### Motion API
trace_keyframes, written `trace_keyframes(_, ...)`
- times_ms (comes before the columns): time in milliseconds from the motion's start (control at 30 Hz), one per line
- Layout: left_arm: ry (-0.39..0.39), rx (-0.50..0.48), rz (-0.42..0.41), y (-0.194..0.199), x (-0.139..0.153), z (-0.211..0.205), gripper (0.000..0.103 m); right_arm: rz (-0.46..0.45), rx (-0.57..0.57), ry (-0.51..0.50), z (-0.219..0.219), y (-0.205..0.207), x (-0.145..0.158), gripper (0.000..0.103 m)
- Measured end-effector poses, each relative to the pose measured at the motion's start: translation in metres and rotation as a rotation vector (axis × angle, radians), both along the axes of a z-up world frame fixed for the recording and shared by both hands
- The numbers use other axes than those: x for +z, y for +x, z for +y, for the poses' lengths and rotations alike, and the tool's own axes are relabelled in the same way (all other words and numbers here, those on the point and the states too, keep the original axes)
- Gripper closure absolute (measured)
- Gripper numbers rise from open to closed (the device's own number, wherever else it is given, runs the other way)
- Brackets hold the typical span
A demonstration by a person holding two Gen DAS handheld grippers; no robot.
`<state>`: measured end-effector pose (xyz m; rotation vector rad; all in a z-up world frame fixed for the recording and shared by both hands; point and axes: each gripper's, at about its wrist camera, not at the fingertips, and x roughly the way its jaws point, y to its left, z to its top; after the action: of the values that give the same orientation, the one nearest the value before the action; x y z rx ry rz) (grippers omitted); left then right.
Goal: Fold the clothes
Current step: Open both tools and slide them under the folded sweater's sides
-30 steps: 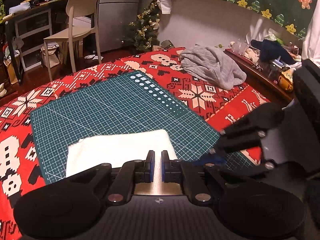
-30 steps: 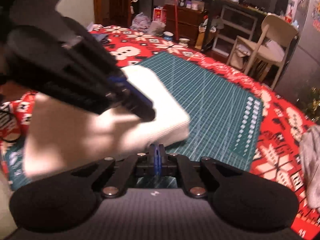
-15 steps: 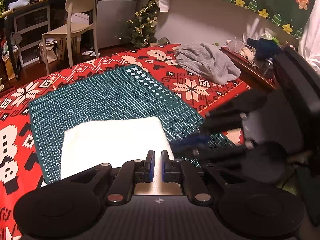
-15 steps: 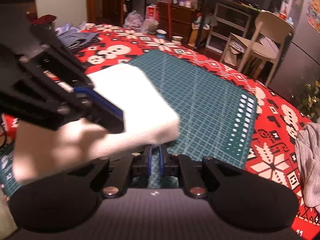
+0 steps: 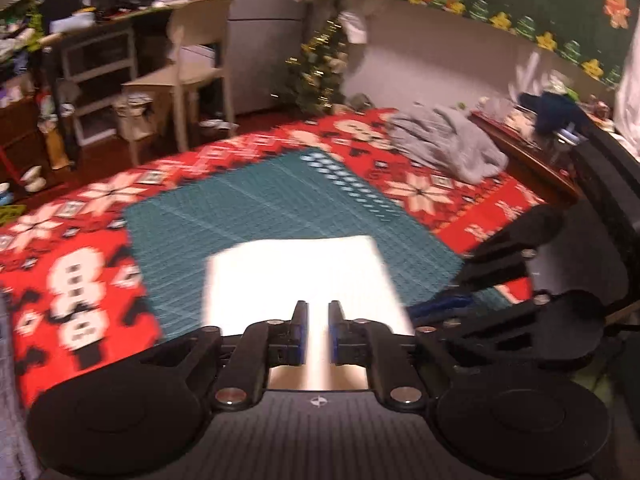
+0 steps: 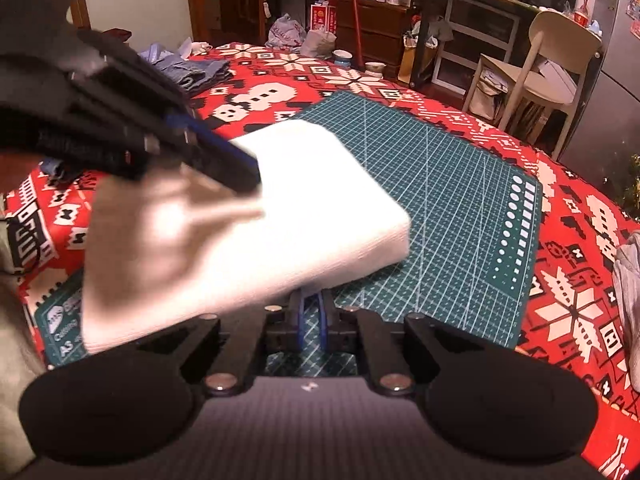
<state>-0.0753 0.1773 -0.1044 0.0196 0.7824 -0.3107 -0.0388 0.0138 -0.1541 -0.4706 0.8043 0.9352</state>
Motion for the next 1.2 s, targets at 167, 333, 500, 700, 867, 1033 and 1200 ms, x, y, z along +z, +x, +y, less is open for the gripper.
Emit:
trace_keyframes(167, 0.008, 0.100, 0.049, -0.010, -0.007, 0.040, 0.072, 0.017, -0.021, -0.008, -0.005, -0.011, 0.010, 0.072)
trace_keyframes(333, -0.113, 0.159, 0.136, -0.020, -0.028, 0.069, 0.061, 0.038, -0.023, 0.001, -0.011, -0.012, 0.015, 0.055)
trace_keyframes(500, -0.214, 0.170, 0.179, -0.021, -0.035, 0.082, 0.060, 0.059, -0.015, -0.002, -0.016, -0.016, 0.018, 0.035)
trace_keyframes(700, -0.286, 0.176, 0.225, -0.021, -0.040, 0.083, 0.060, 0.083, -0.005, -0.007, -0.022, -0.022, 0.022, 0.011)
trace_keyframes(867, -0.346, 0.181, 0.264, -0.021, -0.043, 0.084, 0.060, 0.113, -0.034, 0.007, -0.035, -0.021, 0.030, 0.001)
trace_keyframes(1033, -0.394, 0.173, 0.299, -0.028, -0.046, 0.077, 0.060, 0.165, -0.121, 0.057, -0.058, -0.011, 0.041, 0.001)
trace_keyframes(1200, -0.440, 0.150, 0.340, -0.042, -0.049, 0.055, 0.060, 0.129, -0.153, 0.135, -0.077, -0.010, 0.045, 0.001)
